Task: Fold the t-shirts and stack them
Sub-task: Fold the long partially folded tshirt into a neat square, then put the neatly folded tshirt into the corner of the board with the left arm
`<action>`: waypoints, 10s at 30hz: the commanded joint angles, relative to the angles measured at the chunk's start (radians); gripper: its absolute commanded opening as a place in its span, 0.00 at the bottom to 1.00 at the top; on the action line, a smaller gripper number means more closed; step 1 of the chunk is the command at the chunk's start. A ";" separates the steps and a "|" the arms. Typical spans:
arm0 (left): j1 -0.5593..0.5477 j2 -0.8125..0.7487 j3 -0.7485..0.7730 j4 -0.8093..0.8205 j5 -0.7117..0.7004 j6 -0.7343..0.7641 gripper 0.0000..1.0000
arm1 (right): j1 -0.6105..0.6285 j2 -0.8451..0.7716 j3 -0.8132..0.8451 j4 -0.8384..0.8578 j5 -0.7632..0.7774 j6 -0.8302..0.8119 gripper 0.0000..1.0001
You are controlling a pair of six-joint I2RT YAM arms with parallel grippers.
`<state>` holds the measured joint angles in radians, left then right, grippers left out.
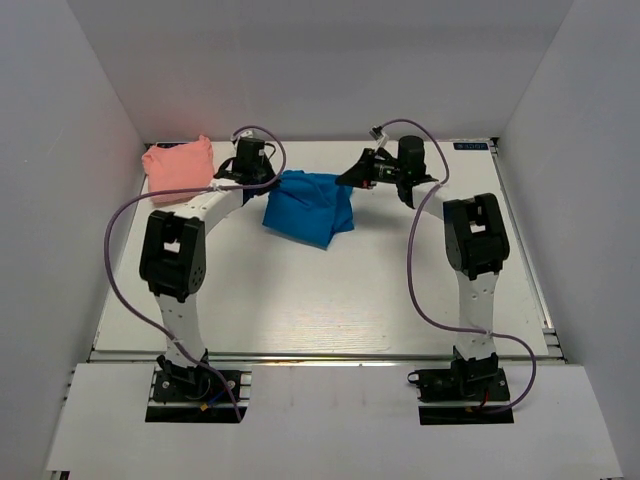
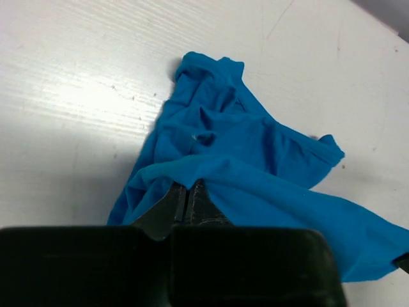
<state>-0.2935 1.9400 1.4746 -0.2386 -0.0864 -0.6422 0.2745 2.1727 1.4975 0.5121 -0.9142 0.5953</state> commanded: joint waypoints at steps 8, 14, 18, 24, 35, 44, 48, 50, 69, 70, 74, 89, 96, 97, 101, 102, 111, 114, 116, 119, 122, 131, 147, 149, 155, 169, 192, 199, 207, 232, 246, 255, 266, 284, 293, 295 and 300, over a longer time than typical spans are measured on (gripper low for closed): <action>0.060 0.237 0.236 0.148 0.160 0.045 0.42 | -0.066 0.173 0.227 -0.256 0.185 -0.147 0.06; 0.070 0.303 0.354 0.144 0.243 0.124 1.00 | -0.075 0.208 0.413 -0.511 0.314 -0.262 0.66; 0.070 0.249 0.274 0.165 0.325 0.200 1.00 | -0.066 0.057 0.273 -0.544 0.420 -0.299 0.90; 0.051 0.197 0.076 0.231 0.398 0.254 1.00 | -0.032 -0.030 0.118 -0.587 0.426 -0.333 0.90; 0.042 0.154 -0.092 0.288 0.504 0.242 1.00 | 0.058 0.035 0.112 -0.597 0.368 -0.302 0.90; 0.001 -0.088 -0.465 0.430 0.554 0.196 1.00 | 0.106 -0.045 -0.112 -0.446 0.325 -0.227 0.90; -0.030 -0.223 -0.659 0.441 0.574 0.174 0.96 | 0.132 -0.144 -0.311 -0.365 0.307 -0.210 0.90; -0.041 -0.321 -0.718 0.432 0.574 0.162 0.94 | 0.150 -0.210 -0.438 -0.327 0.313 -0.195 0.90; -0.061 -0.782 -0.847 0.134 0.183 0.196 1.00 | 0.264 -0.507 -0.569 -0.612 0.607 -0.193 0.90; -0.061 -0.753 -0.837 0.134 0.192 0.187 1.00 | 0.272 -0.489 -0.559 -0.615 0.610 -0.192 0.90; -0.061 -0.711 -0.826 0.176 0.217 0.187 1.00 | 0.296 -0.430 -0.514 -0.618 0.601 -0.198 0.87; -0.061 -0.679 -0.826 0.203 0.226 0.187 1.00 | 0.347 -0.527 -0.456 -0.701 0.644 -0.173 0.00; -0.061 -0.670 -0.826 0.222 0.246 0.187 1.00 | 0.361 -0.560 -0.466 -0.640 0.559 -0.178 0.00; -0.061 -0.661 -0.826 0.222 0.255 0.187 1.00 | 0.359 -0.579 -0.485 -0.600 0.514 -0.181 0.00; -0.061 -0.650 -0.826 0.240 0.264 0.177 1.00 | 0.353 -0.587 -0.557 -0.399 0.397 -0.152 0.00; -0.061 -0.650 -0.826 0.240 0.275 0.177 1.00 | 0.356 -0.584 -0.565 -0.371 0.390 -0.152 0.00; -0.061 -0.630 -0.826 0.240 0.257 0.168 1.00 | 0.305 -0.476 -0.657 -0.285 0.390 -0.066 0.00; -0.061 -0.610 -0.806 0.231 0.247 0.168 1.00 | 0.270 -0.447 -0.683 -0.277 0.394 -0.060 0.00; -0.061 -0.599 -0.797 0.231 0.247 0.168 1.00 | 0.250 -0.432 -0.697 -0.284 0.391 -0.071 0.00; -0.061 -0.575 -0.778 0.231 0.238 0.168 1.00 | 0.227 -0.398 -0.688 -0.300 0.376 -0.094 0.00; -0.061 -0.549 -0.767 0.231 0.238 0.168 1.00 | 0.227 -0.390 -0.672 -0.317 0.354 -0.135 0.20; -0.061 -0.524 -0.746 0.240 0.257 0.168 1.00 | 0.226 -0.516 -0.594 -0.418 0.350 -0.226 0.62; -0.061 -0.477 -0.709 0.278 0.247 0.190 0.63 | 0.224 -0.456 -0.454 -0.566 0.526 -0.227 0.57; -0.061 -0.452 -0.700 0.278 0.247 0.190 0.61 | 0.224 -0.430 -0.422 -0.564 0.519 -0.226 0.52; -0.061 -0.420 -0.680 0.278 0.247 0.190 0.55 | 0.224 -0.343 -0.350 -0.570 0.496 -0.209 0.38; -0.052 -0.420 -0.669 0.278 0.226 0.208 0.02 | 0.207 -0.458 -0.427 -0.460 0.663 -0.195 0.00; -0.042 -0.312 -0.514 0.159 0.099 0.173 0.99 | 0.160 -0.310 -0.255 -0.443 0.627 -0.264 0.41; -0.042 -0.510 -0.566 0.075 0.083 0.173 1.00 | 0.163 -0.453 -0.282 -0.511 0.566 -0.244 0.90; -0.062 -0.572 -0.708 0.171 0.218 0.185 1.00 | 0.163 -0.642 -0.463 -0.501 0.603 -0.219 0.90; -0.133 -0.233 -0.722 0.464 0.310 0.220 0.35 | 0.163 -1.232 -0.770 -0.615 0.982 -0.112 0.90; -0.114 -0.159 -0.338 0.137 0.045 0.516 0.00 | 0.163 -1.285 -0.784 -0.712 1.160 -0.152 0.90; -0.096 -0.116 -0.113 0.006 -0.058 0.820 0.00 | 0.163 -1.245 -0.764 -0.753 1.250 -0.166 0.90; 0.031 -0.046 0.082 -0.047 -0.108 1.038 0.00 | 0.163 -1.166 -0.718 -0.768 1.275 -0.181 0.90; 0.255 0.109 0.364 0.015 -0.128 1.116 0.00 | 0.164 -1.079 -0.666 -0.810 1.316 -0.187 0.90; 0.338 0.109 0.374 0.058 -0.081 1.125 0.00 | 0.163 -0.987 -0.623 -0.799 1.278 -0.190 0.90; 0.352 0.100 0.362 0.079 -0.066 1.125 0.00 | 0.163 -0.966 -0.619 -0.796 1.261 -0.195 0.90; 0.392 0.122 0.371 0.101 -0.055 1.113 0.00 | 0.163 -0.941 -0.608 -0.782 1.238 -0.199 0.90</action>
<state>0.0784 2.0895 1.8103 -0.2047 -0.1650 0.4816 0.4389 1.2243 0.8429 -0.3038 0.3363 0.4103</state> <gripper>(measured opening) 0.036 0.904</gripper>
